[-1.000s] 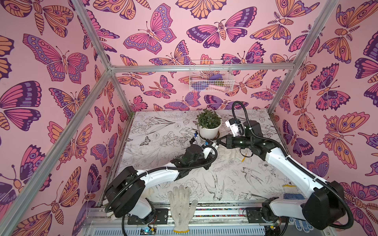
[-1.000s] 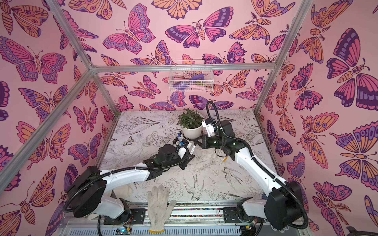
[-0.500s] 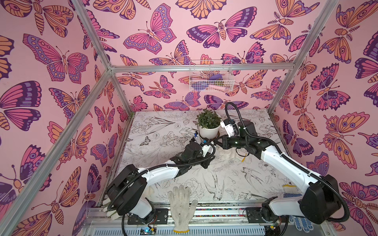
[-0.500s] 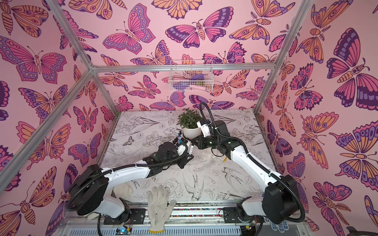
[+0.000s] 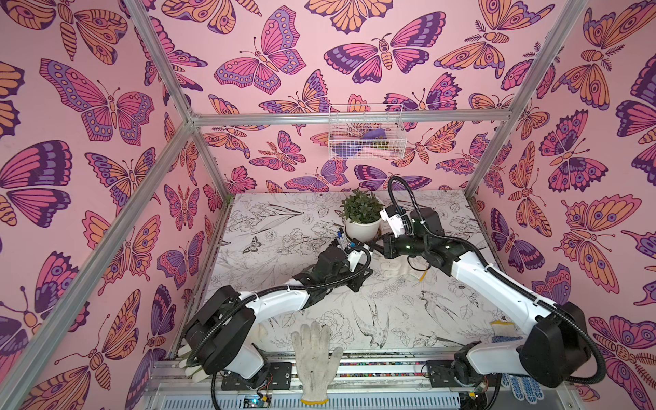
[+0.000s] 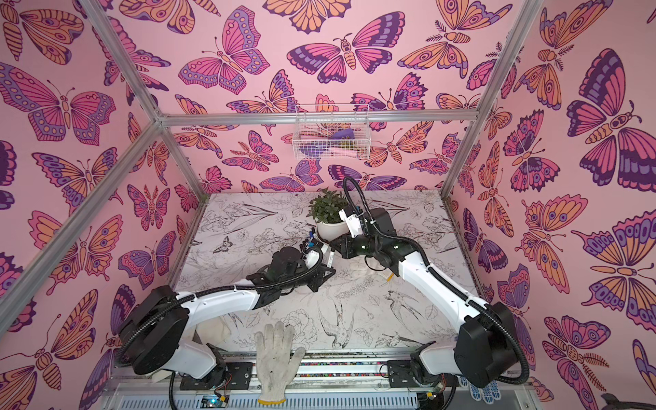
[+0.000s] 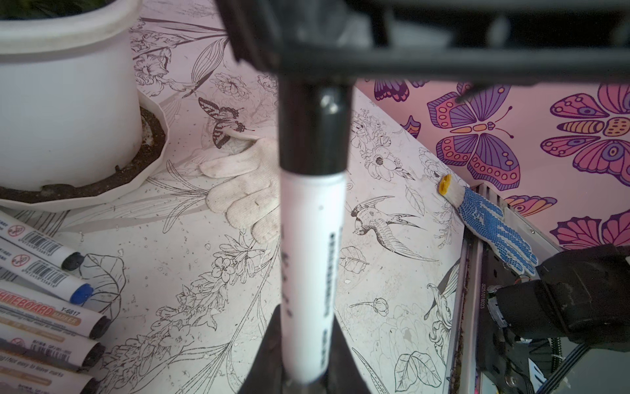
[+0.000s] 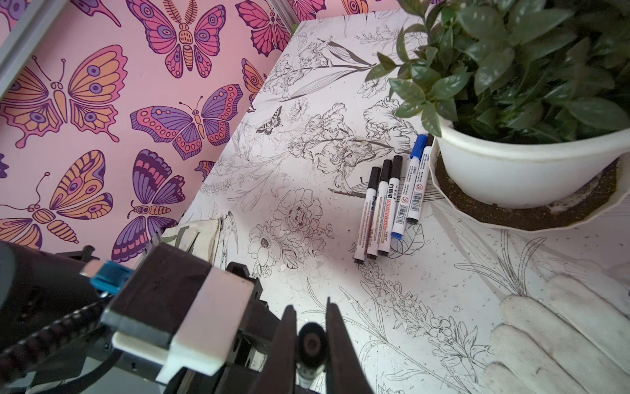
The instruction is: Insert the pens into the pen caps
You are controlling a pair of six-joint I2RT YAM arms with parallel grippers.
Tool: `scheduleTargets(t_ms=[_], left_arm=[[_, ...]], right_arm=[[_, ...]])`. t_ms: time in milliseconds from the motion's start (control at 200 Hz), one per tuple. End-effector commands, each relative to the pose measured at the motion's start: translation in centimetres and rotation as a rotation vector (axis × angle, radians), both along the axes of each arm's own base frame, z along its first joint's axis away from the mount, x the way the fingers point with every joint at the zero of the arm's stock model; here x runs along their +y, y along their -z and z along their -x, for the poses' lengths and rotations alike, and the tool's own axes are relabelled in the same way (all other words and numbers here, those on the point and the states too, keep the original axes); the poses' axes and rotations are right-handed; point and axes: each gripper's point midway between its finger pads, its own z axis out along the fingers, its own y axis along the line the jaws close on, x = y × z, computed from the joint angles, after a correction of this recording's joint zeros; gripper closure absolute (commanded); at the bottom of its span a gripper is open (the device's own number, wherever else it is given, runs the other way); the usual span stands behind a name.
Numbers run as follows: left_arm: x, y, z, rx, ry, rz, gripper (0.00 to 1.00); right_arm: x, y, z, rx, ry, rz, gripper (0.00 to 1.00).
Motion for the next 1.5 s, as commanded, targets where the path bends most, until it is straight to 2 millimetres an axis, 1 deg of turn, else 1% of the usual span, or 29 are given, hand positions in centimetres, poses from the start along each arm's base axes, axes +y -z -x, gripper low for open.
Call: scheduleTargets(t_ms=[0, 75, 140, 205, 280, 310, 345, 421, 496, 586, 606, 671, 701, 756, 831, 981, 1071, 1087, 1142, 1162, 1217, 1242, 1277, 1302, 1307, 1317, 1387, 1472, 1497], left_arm=[[1.2, -5.0, -3.7, -0.154, -0.153, 0.144, 1.00], [0.5, -3.2, -2.6, -0.131, -0.109, 0.115, 1.00], [0.4, -2.0, -2.0, -0.109, -0.097, 0.117, 1.00], [0.7, -1.1, -2.0, -0.087, -0.120, 0.133, 1.00], [1.3, 0.1, -2.2, -0.058, -0.162, 0.126, 1.00], [1.7, 0.7, -2.2, -0.041, -0.182, 0.119, 1.00], [2.1, 0.6, -2.5, -0.043, -0.210, 0.142, 1.00], [3.8, 1.5, -3.4, 0.003, -0.300, 0.156, 1.00], [6.7, 2.4, -4.8, 0.070, -0.440, 0.193, 1.00], [10.8, 4.6, -5.9, 0.175, -0.626, 0.205, 1.00], [11.6, 5.6, -5.8, 0.210, -0.662, 0.177, 1.00], [13.0, 7.4, -5.7, 0.275, -0.722, 0.128, 1.00], [13.3, 8.3, -5.6, 0.315, -0.738, 0.106, 1.00], [13.3, 9.2, -5.7, 0.358, -0.739, 0.099, 1.00], [12.9, 9.8, -6.2, 0.389, -0.732, 0.091, 1.00], [11.8, 12.3, -7.4, 0.495, -0.710, 0.071, 1.00], [11.0, 12.7, -7.9, 0.512, -0.687, 0.070, 0.86], [10.9, 12.8, -7.9, 0.514, -0.685, 0.069, 0.77], [10.5, 12.7, -8.1, 0.517, -0.669, 0.073, 0.53], [10.4, 12.8, -8.1, 0.518, -0.664, 0.071, 0.48], [10.2, 12.5, -8.1, 0.517, -0.655, 0.076, 0.41], [10.3, 12.4, -8.1, 0.514, -0.655, 0.079, 0.33], [10.3, 12.1, -8.1, 0.510, -0.657, 0.084, 0.26], [10.4, 12.0, -8.1, 0.505, -0.659, 0.086, 0.12], [10.4, 12.0, -8.1, 0.504, -0.659, 0.086, 0.06], [10.4, 11.8, -8.1, 0.499, -0.659, 0.089, 0.01], [10.8, 10.5, -8.2, 0.450, -0.662, 0.110, 0.01], [11.7, 7.8, -8.5, 0.330, -0.671, 0.120, 0.01], [12.3, 6.9, -8.6, 0.287, -0.681, 0.112, 0.01]], right_arm=[[0.4, 1.1, 4.8, 0.244, -0.101, -0.045, 0.82], [0.0, -0.7, 3.4, 0.218, -0.052, -0.108, 0.75], [-0.3, -2.2, 2.3, 0.195, -0.022, -0.169, 0.70], [-0.9, -3.5, 1.2, 0.178, 0.011, -0.212, 0.63], [-1.6, -4.8, 0.1, 0.162, 0.044, -0.253, 0.49], [-1.9, -5.3, -0.2, 0.151, 0.058, -0.264, 0.46], [-2.4, -5.5, -0.6, 0.142, 0.084, -0.267, 0.44], [-3.2, -4.9, -0.9, 0.135, 0.133, -0.251, 0.42], [-4.1, -3.7, -1.1, 0.131, 0.179, -0.206, 0.42], [-4.8, -2.5, -1.1, 0.140, 0.216, -0.161, 0.42], [-4.9, -2.4, -1.1, 0.144, 0.222, -0.153, 0.42], [-5.2, -1.9, -1.2, 0.149, 0.232, -0.129, 0.42], [-5.3, -1.8, -1.3, 0.150, 0.235, -0.121, 0.42], [-5.3, -1.7, -1.4, 0.150, 0.236, -0.117, 0.42], [-5.1, -1.7, -1.4, 0.152, 0.229, -0.123, 0.42], [-5.2, -1.3, -1.3, 0.159, 0.230, -0.112, 0.42], [-5.5, -1.1, -1.2, 0.150, 0.238, -0.092, 0.42], [-5.6, -1.2, -1.2, 0.145, 0.239, -0.090, 0.42], [-5.9, -1.1, -1.2, 0.135, 0.246, -0.079, 0.42], [-6.0, -1.1, -1.2, 0.130, 0.251, -0.075, 0.42], [-6.4, -0.8, -1.2, 0.123, 0.266, -0.055, 0.42], [-6.6, -0.7, -1.3, 0.115, 0.274, -0.044, 0.42], [-7.2, -0.4, -1.5, 0.108, 0.296, -0.018, 0.42], [-7.7, -0.2, -1.7, 0.101, 0.319, 0.005, 0.42], [-7.8, 0.0, -1.7, 0.100, 0.325, 0.012, 0.42], [-8.1, 0.1, -1.8, 0.099, 0.338, 0.024, 0.42], [-10.9, 1.5, -2.5, 0.077, 0.471, 0.138, 0.42], [-15.4, 3.5, -3.5, 0.011, 0.663, 0.319, 0.41], [-17.1, 3.9, -3.7, -0.014, 0.732, 0.393, 0.41]])
